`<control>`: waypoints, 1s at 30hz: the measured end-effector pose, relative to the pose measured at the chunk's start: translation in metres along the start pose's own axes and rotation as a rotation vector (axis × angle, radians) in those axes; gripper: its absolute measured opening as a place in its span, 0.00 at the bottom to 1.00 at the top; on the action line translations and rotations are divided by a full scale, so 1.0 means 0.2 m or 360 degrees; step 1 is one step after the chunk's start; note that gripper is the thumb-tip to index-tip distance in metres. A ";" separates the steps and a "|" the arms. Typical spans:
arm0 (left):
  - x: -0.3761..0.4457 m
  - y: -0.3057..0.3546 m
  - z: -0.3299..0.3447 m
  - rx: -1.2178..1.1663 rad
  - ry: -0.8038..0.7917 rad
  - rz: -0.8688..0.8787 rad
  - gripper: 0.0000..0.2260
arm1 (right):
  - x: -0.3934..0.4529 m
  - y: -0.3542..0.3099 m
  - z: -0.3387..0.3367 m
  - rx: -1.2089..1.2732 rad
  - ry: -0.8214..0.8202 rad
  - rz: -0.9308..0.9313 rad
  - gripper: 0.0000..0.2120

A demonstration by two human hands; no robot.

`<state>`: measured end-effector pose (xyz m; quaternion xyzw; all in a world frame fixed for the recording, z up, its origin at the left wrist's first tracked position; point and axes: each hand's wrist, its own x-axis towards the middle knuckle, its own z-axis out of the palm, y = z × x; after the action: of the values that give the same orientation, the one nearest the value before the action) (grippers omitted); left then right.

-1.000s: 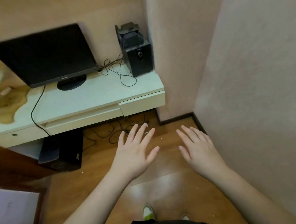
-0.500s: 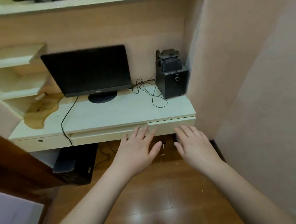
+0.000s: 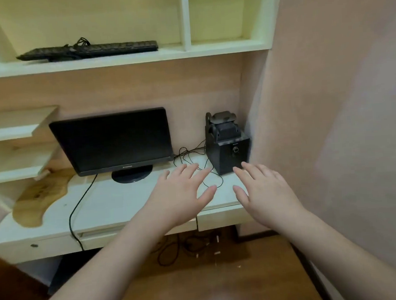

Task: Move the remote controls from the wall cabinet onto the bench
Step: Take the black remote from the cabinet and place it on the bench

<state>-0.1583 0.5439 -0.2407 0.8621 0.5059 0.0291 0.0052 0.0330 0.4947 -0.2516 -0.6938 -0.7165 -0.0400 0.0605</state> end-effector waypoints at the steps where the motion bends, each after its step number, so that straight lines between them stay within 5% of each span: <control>1: 0.06 0.00 -0.04 0.0011 0.0010 0.0002 0.26 | 0.04 0.04 -0.03 0.0008 0.0014 -0.0030 0.25; 18: 0.98 0.23 -0.48 0.0126 0.0247 -0.0038 0.25 | 0.90 0.64 -0.42 -0.0025 0.0304 -0.0110 0.25; 30: 1.29 -0.06 -0.83 0.0228 0.0499 0.0052 0.25 | 1.35 0.51 -0.62 -0.0034 0.0434 -0.0130 0.25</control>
<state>-0.0522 0.7704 -0.0634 0.8532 0.4874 0.1270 -0.1357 0.1311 0.7474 -0.0929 -0.6527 -0.7289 -0.1439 0.1483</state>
